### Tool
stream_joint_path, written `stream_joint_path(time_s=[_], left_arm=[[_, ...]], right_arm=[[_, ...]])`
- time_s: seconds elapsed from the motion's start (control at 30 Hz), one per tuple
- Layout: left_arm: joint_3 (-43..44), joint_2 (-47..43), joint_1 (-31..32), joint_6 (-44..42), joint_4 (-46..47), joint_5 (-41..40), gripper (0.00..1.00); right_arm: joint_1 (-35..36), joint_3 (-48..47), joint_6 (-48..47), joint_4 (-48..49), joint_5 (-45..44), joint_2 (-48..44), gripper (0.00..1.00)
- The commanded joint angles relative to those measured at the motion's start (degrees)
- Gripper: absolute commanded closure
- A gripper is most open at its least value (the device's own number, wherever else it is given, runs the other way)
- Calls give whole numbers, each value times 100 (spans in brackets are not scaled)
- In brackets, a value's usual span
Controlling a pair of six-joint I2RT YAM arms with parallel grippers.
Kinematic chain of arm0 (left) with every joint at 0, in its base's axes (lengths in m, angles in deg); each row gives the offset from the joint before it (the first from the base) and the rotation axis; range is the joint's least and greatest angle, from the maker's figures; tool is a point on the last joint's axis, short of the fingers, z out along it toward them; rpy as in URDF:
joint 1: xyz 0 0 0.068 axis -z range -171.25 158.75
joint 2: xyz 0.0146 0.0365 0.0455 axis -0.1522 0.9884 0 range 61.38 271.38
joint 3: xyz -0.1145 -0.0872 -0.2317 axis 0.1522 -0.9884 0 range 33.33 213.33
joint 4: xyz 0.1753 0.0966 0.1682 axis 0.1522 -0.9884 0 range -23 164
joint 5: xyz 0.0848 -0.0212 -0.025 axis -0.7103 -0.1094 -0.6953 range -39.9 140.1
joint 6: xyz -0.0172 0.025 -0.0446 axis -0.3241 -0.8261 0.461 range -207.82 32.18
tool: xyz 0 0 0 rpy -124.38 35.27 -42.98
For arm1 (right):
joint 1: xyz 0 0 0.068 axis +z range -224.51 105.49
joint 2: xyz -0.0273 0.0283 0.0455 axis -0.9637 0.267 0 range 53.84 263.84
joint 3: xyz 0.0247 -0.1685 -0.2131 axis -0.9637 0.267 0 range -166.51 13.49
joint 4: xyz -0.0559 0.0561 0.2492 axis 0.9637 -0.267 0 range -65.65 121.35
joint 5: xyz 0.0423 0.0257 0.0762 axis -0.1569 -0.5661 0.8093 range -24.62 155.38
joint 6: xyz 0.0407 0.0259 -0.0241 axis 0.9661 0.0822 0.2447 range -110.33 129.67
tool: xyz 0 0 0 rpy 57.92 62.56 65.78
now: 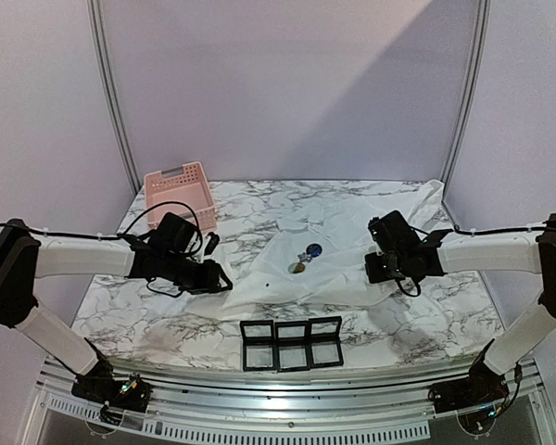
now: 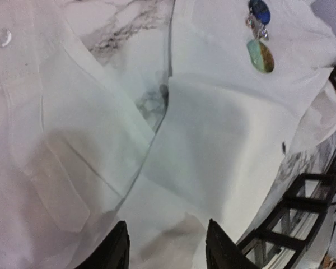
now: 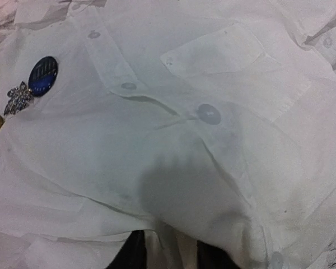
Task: Remove the brooch from the garment
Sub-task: Smooth out the flattened clothing at the center of the board.
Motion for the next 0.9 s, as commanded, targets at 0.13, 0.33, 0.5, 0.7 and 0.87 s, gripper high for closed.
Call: stream_joint_path(time_s=[0.13,0.33,0.5,0.7,0.87], left_arm=[[1260,-330,-53,-553,-1462,-171,27],[2624,411,-53,-938,-1928,251,19],[3300,1230,-45,-1077,-2103,549,15],[3536,1971,-36,-961,-1832,966,14],[3600,2317,-28,-734,-1679,1183,14]], right_arm=[[378,-36,193,-929,452,-1246,36],[576,-673,-248,-667,677,-1495,24],[588,-1018,-330,-240,773,-1073,22],[585,-1357,-165,26,777,-195,18],[479,-1420,-58,129,895,457,16]])
